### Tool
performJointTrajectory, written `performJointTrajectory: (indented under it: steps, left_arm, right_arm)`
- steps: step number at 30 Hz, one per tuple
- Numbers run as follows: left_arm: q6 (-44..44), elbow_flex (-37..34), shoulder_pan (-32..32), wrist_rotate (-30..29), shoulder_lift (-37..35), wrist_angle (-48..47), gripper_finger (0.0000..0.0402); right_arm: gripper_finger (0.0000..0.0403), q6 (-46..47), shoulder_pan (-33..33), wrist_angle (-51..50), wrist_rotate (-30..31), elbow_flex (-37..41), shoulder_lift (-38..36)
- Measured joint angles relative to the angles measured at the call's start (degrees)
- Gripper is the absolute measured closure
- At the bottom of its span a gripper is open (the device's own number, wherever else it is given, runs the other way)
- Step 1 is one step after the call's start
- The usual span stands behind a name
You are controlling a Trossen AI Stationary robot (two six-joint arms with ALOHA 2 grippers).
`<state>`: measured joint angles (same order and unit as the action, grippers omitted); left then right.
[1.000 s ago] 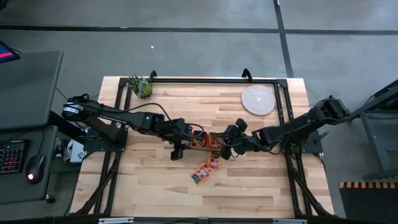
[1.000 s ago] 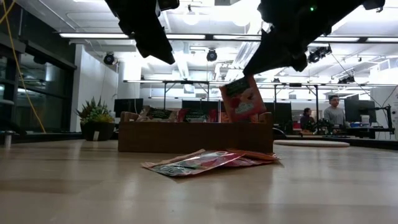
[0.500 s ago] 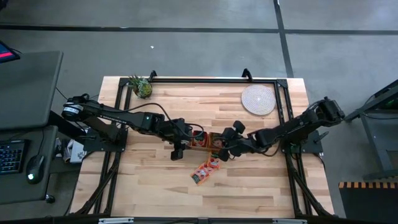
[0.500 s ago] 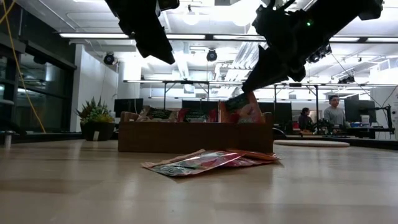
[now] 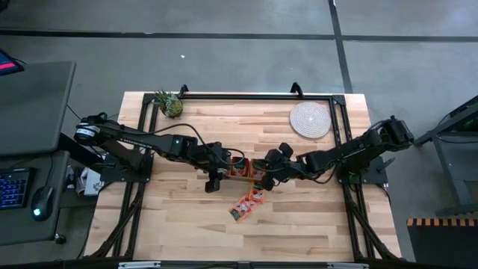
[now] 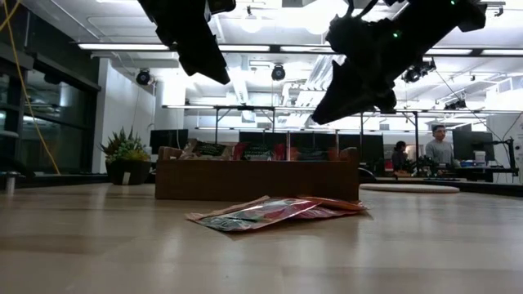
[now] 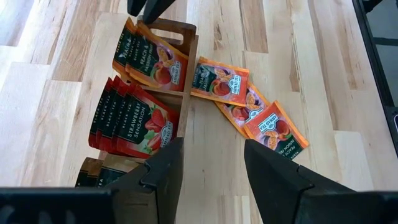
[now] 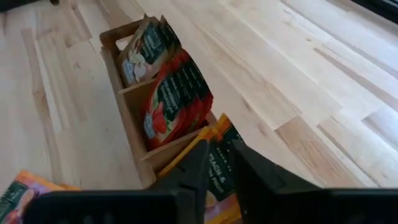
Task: Pick & Place Tea
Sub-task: Put the orange tea bag into the right section of the brown wooden organizer
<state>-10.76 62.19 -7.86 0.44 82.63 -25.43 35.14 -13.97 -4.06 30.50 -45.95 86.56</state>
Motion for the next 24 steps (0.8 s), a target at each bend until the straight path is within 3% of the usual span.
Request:
performJointTrajectory:
  steps: [9, 19, 24]
  left_arm:
    - [-0.06, 0.0, 0.0, 0.0, 0.01, -0.55, 0.0234]
    - [-0.15, 0.0, 0.0, 0.0, 0.02, -0.37, 0.0234]
    - [-0.14, 0.0, 0.0, -0.01, 0.02, 0.25, 0.0234]
  right_arm:
    - [0.0263, 10.77, -0.23, 1.85, -9.37, -0.02, -3.4]
    - [0.0253, 1.07, -10.02, 8.58, -14.1, -0.09, -0.11]
    - [0.0253, -0.34, -8.51, 8.1, -24.02, -1.26, 3.01]
